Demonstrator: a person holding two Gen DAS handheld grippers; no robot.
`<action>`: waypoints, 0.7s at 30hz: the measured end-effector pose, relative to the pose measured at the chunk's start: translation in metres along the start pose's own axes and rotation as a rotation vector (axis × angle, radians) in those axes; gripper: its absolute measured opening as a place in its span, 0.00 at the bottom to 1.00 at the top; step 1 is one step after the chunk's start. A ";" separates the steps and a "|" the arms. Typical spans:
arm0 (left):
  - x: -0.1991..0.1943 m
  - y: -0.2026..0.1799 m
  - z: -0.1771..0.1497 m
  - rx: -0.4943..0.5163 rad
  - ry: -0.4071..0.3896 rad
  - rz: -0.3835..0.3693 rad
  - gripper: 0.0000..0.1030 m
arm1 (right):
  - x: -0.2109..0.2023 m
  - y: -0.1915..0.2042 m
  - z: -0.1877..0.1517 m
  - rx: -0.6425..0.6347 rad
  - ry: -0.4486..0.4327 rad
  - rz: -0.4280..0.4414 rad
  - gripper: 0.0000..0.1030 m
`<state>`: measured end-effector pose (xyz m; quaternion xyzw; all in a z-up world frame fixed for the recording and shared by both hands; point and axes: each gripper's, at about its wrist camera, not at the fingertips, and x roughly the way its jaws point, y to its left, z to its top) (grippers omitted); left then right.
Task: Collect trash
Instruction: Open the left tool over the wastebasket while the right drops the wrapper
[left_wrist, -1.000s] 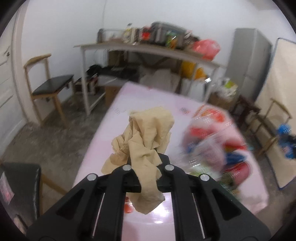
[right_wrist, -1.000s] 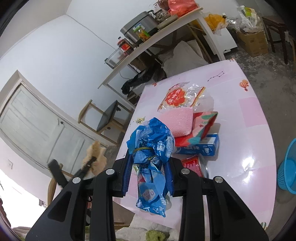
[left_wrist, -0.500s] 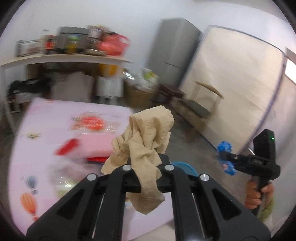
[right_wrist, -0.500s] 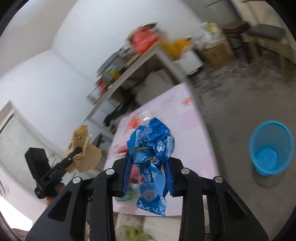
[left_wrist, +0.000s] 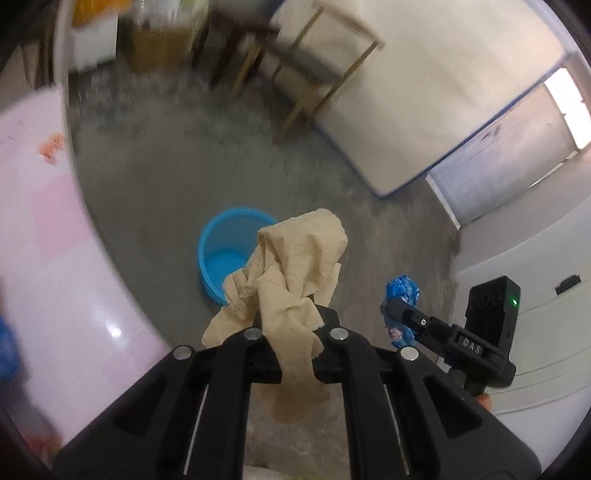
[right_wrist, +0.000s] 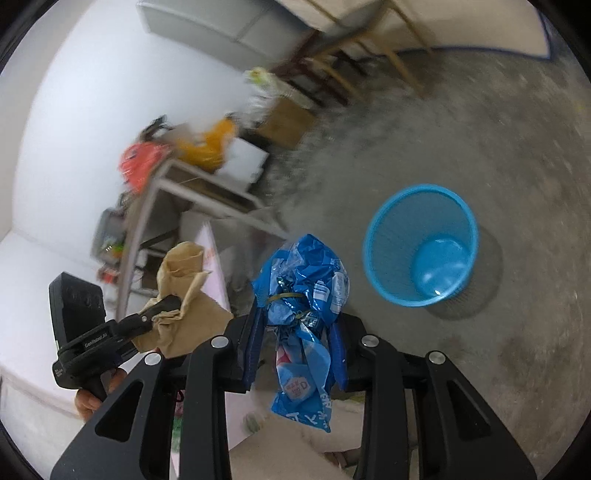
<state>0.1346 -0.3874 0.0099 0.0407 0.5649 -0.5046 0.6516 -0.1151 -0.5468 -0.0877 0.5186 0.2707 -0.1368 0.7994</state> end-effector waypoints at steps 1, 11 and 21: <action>0.019 0.004 0.008 -0.016 0.035 0.008 0.05 | 0.010 -0.011 0.008 0.030 0.006 -0.014 0.30; 0.186 0.020 0.069 -0.124 0.242 0.089 0.31 | 0.126 -0.096 0.085 0.217 0.067 -0.118 0.39; 0.203 0.038 0.074 -0.200 0.216 0.097 0.45 | 0.160 -0.138 0.092 0.282 0.080 -0.184 0.49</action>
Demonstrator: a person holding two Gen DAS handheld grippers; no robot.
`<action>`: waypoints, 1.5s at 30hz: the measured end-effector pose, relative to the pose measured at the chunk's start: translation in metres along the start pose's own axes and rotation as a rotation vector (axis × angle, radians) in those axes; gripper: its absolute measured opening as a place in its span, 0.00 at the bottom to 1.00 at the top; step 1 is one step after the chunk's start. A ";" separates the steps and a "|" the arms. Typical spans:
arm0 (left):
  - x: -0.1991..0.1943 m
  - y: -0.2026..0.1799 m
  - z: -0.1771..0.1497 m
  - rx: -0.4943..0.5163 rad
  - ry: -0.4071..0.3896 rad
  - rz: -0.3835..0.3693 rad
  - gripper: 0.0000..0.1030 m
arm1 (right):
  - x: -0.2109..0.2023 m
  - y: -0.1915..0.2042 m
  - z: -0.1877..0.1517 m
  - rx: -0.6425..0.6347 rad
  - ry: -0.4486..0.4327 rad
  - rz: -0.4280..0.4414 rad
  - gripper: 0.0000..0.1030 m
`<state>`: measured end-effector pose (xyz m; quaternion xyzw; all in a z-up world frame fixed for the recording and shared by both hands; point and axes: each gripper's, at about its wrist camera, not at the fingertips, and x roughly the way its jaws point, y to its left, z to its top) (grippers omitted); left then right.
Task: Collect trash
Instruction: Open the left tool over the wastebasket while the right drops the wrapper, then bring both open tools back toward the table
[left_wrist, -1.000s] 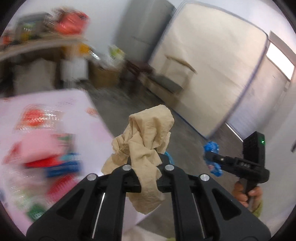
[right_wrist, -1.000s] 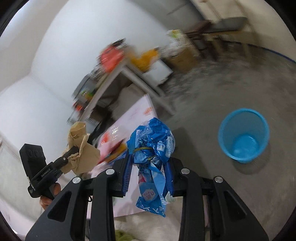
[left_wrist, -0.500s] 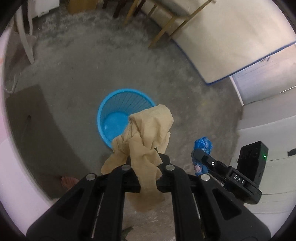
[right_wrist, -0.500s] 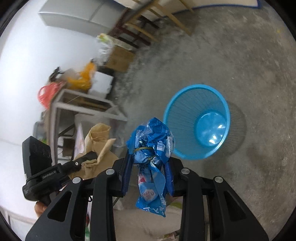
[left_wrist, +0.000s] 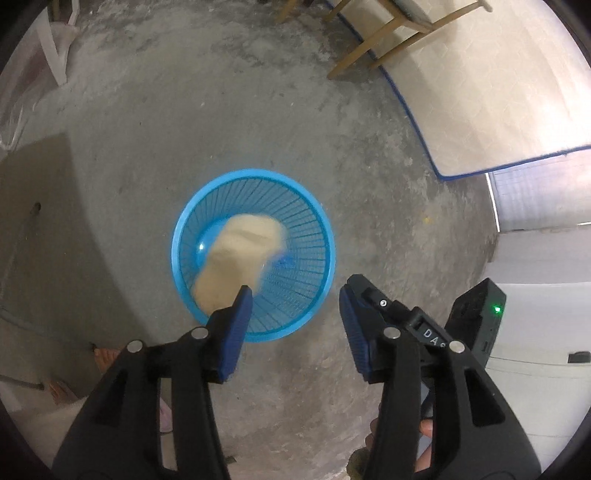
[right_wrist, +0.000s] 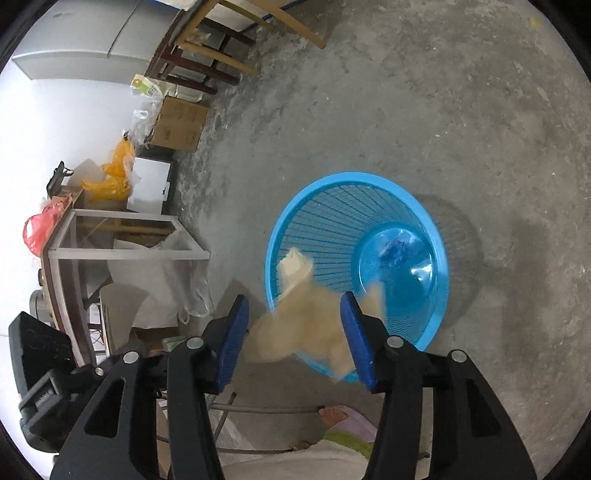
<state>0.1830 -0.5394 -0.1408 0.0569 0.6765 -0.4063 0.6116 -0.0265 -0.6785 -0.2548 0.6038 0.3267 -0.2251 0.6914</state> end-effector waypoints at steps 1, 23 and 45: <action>-0.005 0.000 0.000 0.006 -0.011 -0.001 0.45 | -0.004 0.001 -0.002 -0.006 -0.006 -0.003 0.49; -0.260 -0.024 -0.176 0.383 -0.502 0.026 0.82 | -0.166 0.105 -0.139 -0.522 -0.242 -0.166 0.83; -0.356 0.164 -0.388 -0.041 -0.840 0.242 0.92 | -0.169 0.293 -0.343 -1.080 -0.412 -0.173 0.94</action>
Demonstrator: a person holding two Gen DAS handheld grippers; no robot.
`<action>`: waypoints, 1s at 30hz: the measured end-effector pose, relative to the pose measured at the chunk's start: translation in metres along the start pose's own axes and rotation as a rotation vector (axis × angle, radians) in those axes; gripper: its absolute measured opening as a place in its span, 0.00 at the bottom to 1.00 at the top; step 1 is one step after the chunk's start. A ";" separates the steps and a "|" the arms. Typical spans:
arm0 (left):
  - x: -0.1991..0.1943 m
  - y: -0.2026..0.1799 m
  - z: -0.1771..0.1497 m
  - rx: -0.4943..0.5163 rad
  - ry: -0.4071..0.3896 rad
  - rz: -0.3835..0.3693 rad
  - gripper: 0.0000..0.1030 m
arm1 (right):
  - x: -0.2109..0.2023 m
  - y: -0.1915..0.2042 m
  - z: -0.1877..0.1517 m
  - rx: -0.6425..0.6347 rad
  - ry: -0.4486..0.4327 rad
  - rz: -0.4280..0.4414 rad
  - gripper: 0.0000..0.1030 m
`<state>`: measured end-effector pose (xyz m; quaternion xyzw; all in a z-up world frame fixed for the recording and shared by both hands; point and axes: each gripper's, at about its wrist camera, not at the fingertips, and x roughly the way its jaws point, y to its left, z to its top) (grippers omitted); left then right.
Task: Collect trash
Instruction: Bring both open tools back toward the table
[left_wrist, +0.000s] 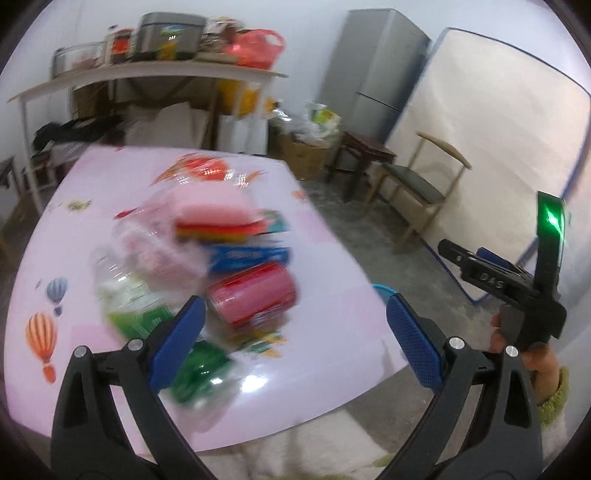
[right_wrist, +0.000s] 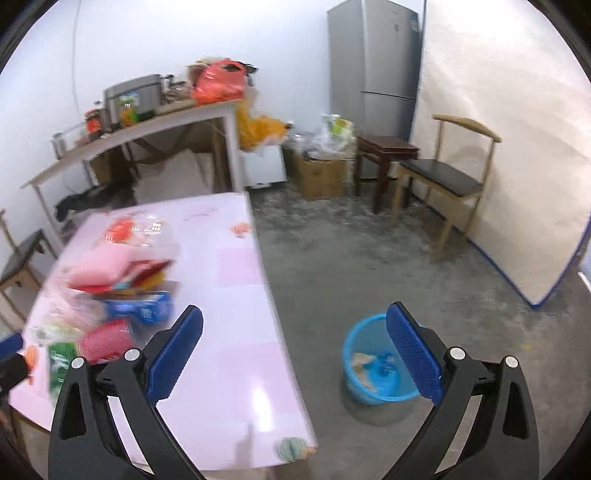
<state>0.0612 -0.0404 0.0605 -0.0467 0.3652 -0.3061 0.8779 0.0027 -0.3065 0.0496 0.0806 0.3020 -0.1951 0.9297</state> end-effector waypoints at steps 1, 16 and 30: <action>-0.002 0.009 -0.002 -0.018 -0.008 0.007 0.92 | -0.001 0.008 -0.001 -0.008 0.001 0.030 0.94; 0.001 0.075 -0.025 -0.085 -0.027 0.071 0.92 | 0.006 0.087 -0.015 -0.088 0.079 0.230 0.94; 0.017 0.118 -0.053 -0.105 0.006 -0.015 0.92 | 0.038 0.086 -0.020 0.051 0.224 0.368 0.94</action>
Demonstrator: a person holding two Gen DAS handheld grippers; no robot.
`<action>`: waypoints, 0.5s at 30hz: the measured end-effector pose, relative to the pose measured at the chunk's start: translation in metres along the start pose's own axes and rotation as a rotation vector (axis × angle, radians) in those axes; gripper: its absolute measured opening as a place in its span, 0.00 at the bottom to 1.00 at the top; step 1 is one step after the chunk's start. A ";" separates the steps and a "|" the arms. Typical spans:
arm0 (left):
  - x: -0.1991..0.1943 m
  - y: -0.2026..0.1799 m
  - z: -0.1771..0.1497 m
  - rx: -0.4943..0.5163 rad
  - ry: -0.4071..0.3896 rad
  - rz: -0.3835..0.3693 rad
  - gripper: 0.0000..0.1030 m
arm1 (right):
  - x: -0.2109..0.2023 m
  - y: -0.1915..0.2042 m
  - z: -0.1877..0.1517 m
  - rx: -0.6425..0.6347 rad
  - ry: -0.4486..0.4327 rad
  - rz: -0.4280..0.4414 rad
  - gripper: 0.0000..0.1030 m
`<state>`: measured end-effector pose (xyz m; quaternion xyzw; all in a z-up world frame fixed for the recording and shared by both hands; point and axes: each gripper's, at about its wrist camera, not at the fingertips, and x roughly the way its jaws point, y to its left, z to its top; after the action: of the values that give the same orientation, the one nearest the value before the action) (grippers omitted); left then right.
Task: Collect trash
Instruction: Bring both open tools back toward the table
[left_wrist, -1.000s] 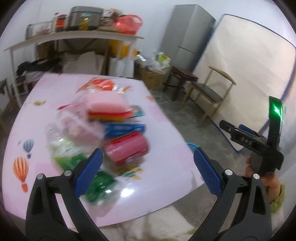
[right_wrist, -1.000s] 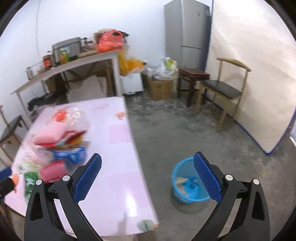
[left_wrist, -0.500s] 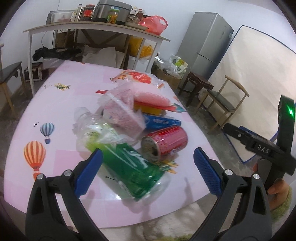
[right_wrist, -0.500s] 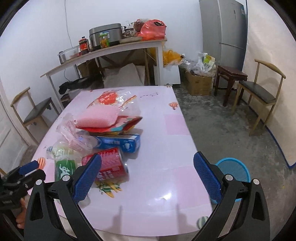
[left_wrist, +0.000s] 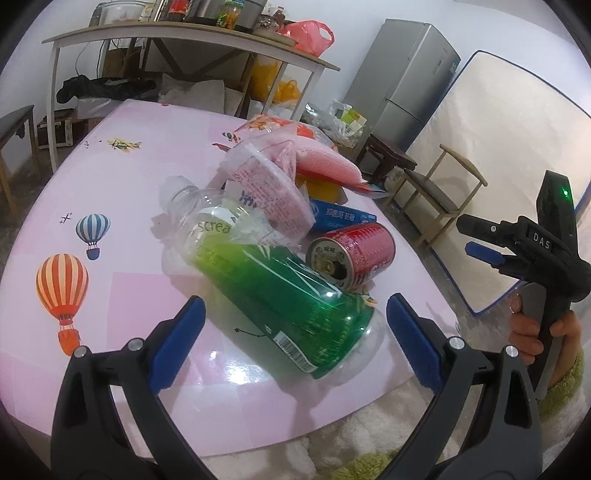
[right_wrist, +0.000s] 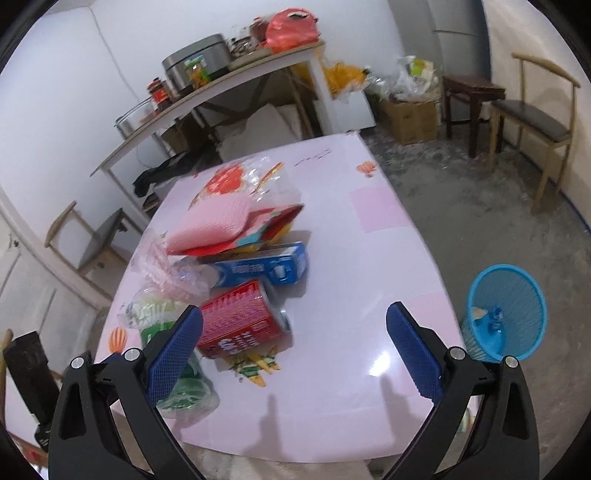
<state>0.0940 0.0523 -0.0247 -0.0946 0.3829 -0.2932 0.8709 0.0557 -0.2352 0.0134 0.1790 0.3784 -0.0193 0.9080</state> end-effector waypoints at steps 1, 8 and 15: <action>0.001 0.001 0.000 0.000 -0.003 0.001 0.92 | 0.002 0.003 0.001 -0.009 0.003 0.013 0.94; 0.003 0.015 0.010 -0.036 -0.032 0.013 0.92 | 0.019 0.052 0.012 -0.168 0.015 0.116 0.94; 0.002 0.023 0.035 -0.009 -0.087 0.007 0.92 | 0.038 0.087 0.023 -0.211 0.037 0.202 0.86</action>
<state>0.1305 0.0675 -0.0103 -0.1097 0.3462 -0.2839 0.8874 0.1138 -0.1579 0.0290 0.1202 0.3750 0.1155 0.9119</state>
